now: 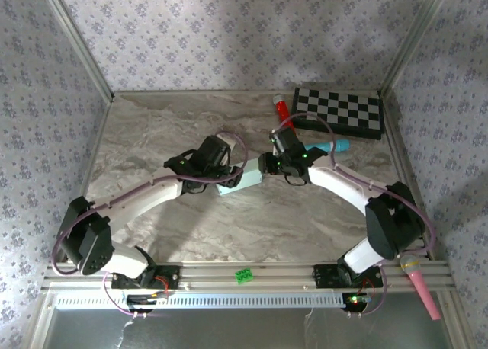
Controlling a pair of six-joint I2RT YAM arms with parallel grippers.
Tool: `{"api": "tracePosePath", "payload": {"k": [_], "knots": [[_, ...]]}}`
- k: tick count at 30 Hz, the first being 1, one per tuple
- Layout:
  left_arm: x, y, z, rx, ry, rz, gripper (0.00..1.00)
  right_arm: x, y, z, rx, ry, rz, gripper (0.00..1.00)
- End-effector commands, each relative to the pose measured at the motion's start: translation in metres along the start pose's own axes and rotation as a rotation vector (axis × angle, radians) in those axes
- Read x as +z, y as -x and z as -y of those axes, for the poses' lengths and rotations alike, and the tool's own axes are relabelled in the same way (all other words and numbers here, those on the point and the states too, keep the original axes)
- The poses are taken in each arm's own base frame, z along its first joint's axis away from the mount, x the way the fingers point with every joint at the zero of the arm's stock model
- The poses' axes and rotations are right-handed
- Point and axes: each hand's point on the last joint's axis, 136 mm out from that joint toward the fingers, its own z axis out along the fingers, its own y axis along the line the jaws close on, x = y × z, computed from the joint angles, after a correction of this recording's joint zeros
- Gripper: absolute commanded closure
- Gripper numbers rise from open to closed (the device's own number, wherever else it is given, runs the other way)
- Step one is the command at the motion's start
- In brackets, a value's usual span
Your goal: Fold the paper box
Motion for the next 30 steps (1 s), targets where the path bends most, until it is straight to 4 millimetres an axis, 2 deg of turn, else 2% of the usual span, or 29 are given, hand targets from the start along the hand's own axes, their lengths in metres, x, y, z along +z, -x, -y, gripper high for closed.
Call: {"api": "tracePosePath", "payload": {"k": [1,8,10,12,20,22,28,30], "knots": [[0.006,0.004,0.007,0.098,-0.033,-0.041,0.06,-0.013,-0.014,0.024,0.013,-0.060,-0.031,0.54],[0.021,0.003,0.019,0.234,-0.148,-0.101,0.01,-0.022,-0.020,0.043,0.054,-0.075,-0.023,0.54],[0.027,-0.003,0.024,0.278,-0.215,-0.131,0.01,-0.023,-0.021,0.047,0.060,-0.082,-0.025,0.54],[0.034,-0.008,0.021,0.298,-0.221,-0.163,0.02,-0.024,-0.022,0.051,0.067,-0.086,-0.025,0.54],[0.051,-0.021,0.022,0.364,-0.268,-0.256,0.25,-0.027,-0.023,0.058,0.084,-0.093,-0.018,0.53],[0.053,-0.022,0.020,0.374,-0.252,-0.266,0.36,-0.028,-0.022,0.060,0.086,-0.095,-0.015,0.53],[0.048,0.002,-0.009,0.391,-0.045,-0.182,0.60,-0.028,-0.026,0.064,0.093,-0.103,-0.023,0.53],[0.045,0.012,-0.024,0.401,0.074,-0.153,0.62,-0.027,-0.028,0.066,0.096,-0.105,-0.025,0.53]]}}
